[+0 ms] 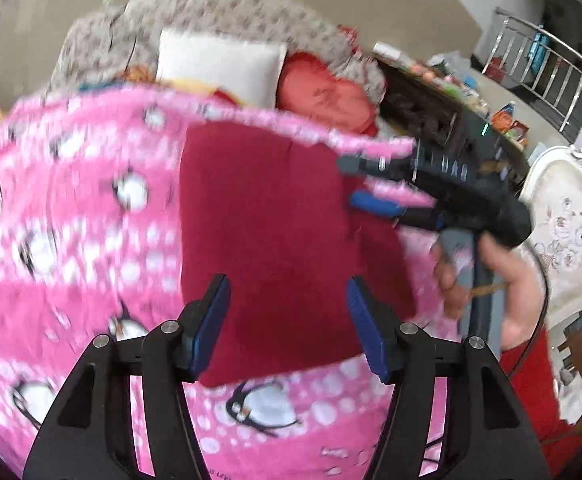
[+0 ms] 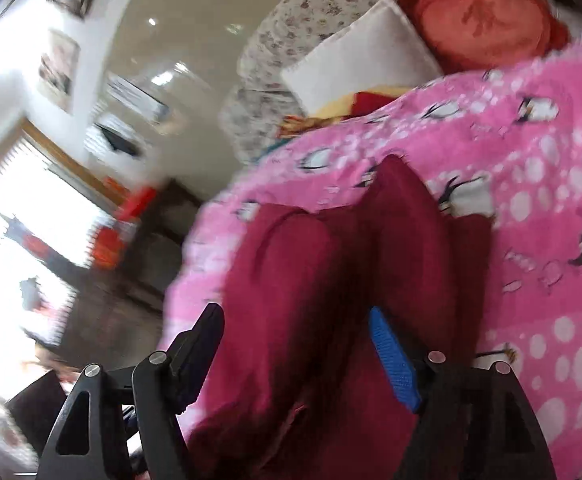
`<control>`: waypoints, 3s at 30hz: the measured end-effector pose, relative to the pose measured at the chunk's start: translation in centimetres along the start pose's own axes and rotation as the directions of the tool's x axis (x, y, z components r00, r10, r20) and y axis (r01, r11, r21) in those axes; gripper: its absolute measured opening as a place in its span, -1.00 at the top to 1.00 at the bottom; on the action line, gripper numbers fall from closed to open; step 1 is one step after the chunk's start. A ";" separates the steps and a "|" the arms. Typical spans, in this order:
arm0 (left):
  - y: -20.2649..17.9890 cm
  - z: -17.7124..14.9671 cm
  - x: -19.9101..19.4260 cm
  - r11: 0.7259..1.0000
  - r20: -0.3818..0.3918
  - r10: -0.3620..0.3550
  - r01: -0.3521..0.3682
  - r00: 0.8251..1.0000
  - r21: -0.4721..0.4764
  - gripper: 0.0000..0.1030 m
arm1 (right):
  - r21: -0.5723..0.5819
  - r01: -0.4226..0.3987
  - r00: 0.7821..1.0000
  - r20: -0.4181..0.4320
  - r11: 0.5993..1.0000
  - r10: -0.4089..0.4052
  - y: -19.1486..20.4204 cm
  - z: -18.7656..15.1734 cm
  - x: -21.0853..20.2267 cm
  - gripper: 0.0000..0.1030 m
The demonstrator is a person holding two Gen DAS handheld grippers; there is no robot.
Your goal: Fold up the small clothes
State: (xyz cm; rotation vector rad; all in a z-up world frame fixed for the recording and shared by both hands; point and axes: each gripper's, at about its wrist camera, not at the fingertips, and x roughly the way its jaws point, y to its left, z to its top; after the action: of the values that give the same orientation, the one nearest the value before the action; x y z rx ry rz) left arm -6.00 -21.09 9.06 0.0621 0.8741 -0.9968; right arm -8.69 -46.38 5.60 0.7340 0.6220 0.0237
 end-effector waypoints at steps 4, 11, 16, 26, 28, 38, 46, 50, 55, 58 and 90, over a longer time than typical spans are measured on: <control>0.2 -2.6 2.8 0.999 -0.048 -0.046 0.046 0.998 -0.016 -0.18 | -0.052 0.074 0.997 -0.006 0.996 -0.074 0.4 -0.4 1.7 -0.48; -0.1 -3.8 3.7 0.999 -0.027 -0.044 0.043 0.999 -0.033 -0.17 | -0.127 0.064 0.998 0.018 0.990 -0.062 1.2 -0.4 4.5 0.64; -1.2 -3.1 2.3 0.997 -0.047 -0.079 0.078 0.996 -0.024 -0.17 | -0.196 -0.012 0.994 0.105 0.981 0.033 3.2 -0.5 0.4 0.68; -5.9 -0.6 6.0 0.987 -0.121 -0.153 0.158 0.981 0.032 -0.17 | -0.274 0.237 0.971 0.070 0.932 -0.226 1.1 3.0 1.6 0.63; -5.2 -0.7 6.2 0.987 -0.135 -0.156 0.158 0.978 0.002 -0.17 | -0.220 0.234 0.971 0.009 0.947 -0.238 -0.8 2.6 2.8 0.33; -2.1 0.4 1.9 0.998 0.026 0.062 -0.063 0.998 0.026 -0.18 | -0.342 0.159 0.987 0.077 0.926 -0.141 4.9 -2.2 -5.1 0.25; 0.7 -2.6 6.4 0.994 -0.071 0.082 -0.087 0.994 -0.068 -0.19 | -0.417 0.310 0.947 0.061 0.854 -0.314 2.5 -8.1 -3.2 0.32; 0.0 -3.3 4.0 0.991 -0.016 0.123 -0.123 0.992 -0.047 -0.19 | -0.406 0.318 0.948 0.119 0.857 -0.296 4.3 -8.4 -5.5 0.32; -0.5 -3.1 3.0 0.980 0.030 0.197 -0.196 0.980 -0.020 -0.19 | -0.379 0.313 0.949 0.161 0.871 -0.271 5.5 -9.2 -6.4 0.30; -0.8 -2.9 2.9 0.976 0.048 0.218 -0.218 0.975 -0.015 -0.19 | -0.346 0.332 0.942 0.160 0.877 -0.294 4.4 -9.4 -5.3 0.29; 2.2 2.2 9.2 0.983 0.028 0.043 -0.038 0.999 -0.182 -0.88 | -0.099 0.191 0.970 0.170 0.977 -0.172 -3.0 -4.1 -1.3 -0.64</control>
State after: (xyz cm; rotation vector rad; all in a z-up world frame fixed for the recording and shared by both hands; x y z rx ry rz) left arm -0.83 -27.23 3.69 -0.0907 0.9278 -0.8742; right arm -12.53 -46.37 2.07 0.5589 0.5267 -0.1665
